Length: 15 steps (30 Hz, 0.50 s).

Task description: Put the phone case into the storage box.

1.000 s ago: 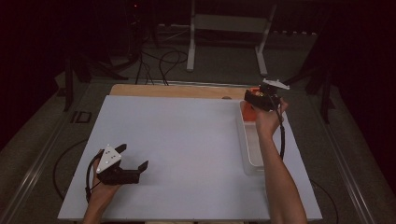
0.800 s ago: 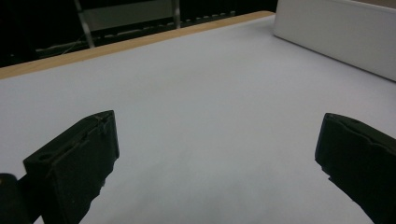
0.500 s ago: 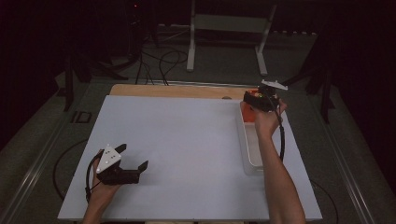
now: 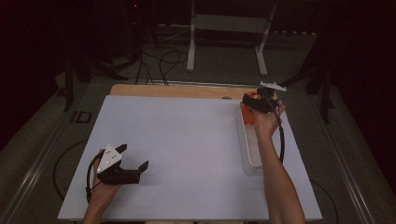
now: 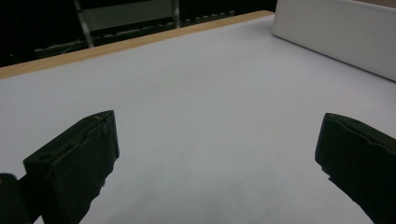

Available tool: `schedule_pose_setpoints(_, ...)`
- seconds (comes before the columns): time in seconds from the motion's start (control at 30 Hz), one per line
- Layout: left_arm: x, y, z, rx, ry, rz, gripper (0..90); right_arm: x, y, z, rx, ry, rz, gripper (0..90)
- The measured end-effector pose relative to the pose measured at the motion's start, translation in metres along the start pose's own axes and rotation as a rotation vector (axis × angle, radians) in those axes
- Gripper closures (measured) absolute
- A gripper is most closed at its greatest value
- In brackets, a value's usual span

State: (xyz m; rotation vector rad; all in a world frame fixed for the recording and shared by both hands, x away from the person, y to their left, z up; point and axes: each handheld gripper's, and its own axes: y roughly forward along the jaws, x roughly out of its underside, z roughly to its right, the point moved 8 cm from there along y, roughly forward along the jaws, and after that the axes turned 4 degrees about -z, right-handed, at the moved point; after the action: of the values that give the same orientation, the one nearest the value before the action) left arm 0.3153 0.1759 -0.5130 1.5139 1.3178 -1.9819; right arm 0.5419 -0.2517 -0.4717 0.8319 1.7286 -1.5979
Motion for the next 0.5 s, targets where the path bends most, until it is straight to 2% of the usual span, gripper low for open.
schedule_pose_setpoints(0.27, -0.0001, -0.0002, -0.0001, 0.000, -0.001, 0.001, 0.3, 0.0068, 0.0049, -0.0012, 0.008, -0.005, -0.015, 16.0)
schedule_pose_setpoints(0.5, 0.0003, 0.0006, 0.0006, 0.001, 0.004, -0.003, 0.4, 0.0069, 0.0065, -0.0015, 0.007, -0.006, -0.005, 15.9)
